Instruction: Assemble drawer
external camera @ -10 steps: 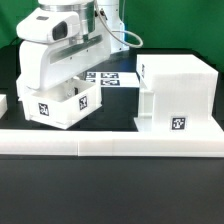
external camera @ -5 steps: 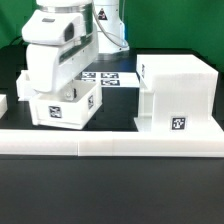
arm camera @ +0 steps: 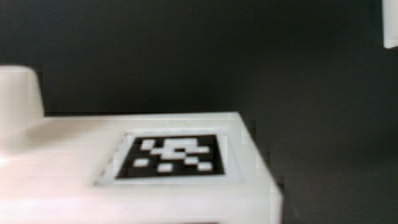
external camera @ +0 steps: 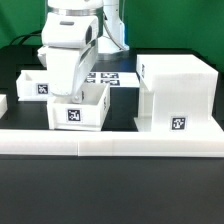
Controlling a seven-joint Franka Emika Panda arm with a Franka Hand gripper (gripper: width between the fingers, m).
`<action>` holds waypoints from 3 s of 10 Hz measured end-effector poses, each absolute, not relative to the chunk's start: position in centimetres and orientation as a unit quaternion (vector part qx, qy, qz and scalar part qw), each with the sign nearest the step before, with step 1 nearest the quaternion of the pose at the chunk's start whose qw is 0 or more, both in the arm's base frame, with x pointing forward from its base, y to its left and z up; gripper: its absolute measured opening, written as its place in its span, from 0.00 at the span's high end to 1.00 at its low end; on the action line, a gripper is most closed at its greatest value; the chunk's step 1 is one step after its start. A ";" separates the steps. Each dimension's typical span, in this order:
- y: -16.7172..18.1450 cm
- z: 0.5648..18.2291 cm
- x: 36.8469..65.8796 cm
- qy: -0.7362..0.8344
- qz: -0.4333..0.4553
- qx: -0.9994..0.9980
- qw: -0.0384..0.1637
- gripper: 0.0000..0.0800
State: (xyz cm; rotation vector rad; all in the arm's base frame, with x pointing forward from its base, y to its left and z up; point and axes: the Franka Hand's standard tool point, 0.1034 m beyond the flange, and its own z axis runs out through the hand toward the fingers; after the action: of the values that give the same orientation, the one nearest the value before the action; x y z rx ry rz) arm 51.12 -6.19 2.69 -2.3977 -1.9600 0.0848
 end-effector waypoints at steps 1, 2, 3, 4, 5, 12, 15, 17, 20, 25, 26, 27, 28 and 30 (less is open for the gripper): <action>-6.2 2.6 51.3 -0.633 0.018 -0.774 0.011 0.95; -6.0 2.5 51.7 -0.645 0.012 -0.764 -0.002 0.95; -5.0 2.1 52.5 -0.675 0.000 -0.737 -0.028 0.95; -3.9 1.8 52.7 -0.697 0.007 -0.716 -0.032 0.95; -3.5 1.8 53.0 -0.699 0.007 -0.714 -0.034 0.95; -2.4 1.7 53.3 -0.692 0.006 -0.721 -0.032 0.95; -1.3 1.8 53.6 -0.687 0.004 -0.726 -0.032 0.95; -1.3 1.7 53.6 -0.688 0.004 -0.725 -0.032 0.95; -0.5 1.3 53.3 -0.703 0.011 -0.711 -0.028 0.95; -0.2 1.1 53.7 -0.702 0.017 -0.711 -0.024 0.95; -0.2 1.1 53.7 -0.702 0.017 -0.712 -0.024 0.95; 0.0 1.1 53.8 -0.696 0.016 -0.717 -0.025 0.95; 0.3 1.1 53.8 -0.688 0.014 -0.725 -0.025 0.95; 0.7 1.0 53.8 -0.677 0.013 -0.735 -0.025 0.95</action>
Offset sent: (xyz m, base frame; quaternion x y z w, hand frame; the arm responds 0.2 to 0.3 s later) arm 0.0315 0.0267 -0.0055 -0.0520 -0.0842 -0.1690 0.9806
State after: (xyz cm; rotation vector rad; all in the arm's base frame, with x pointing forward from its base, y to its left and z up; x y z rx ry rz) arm 53.80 0.75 1.04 -2.3479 -2.1624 0.0402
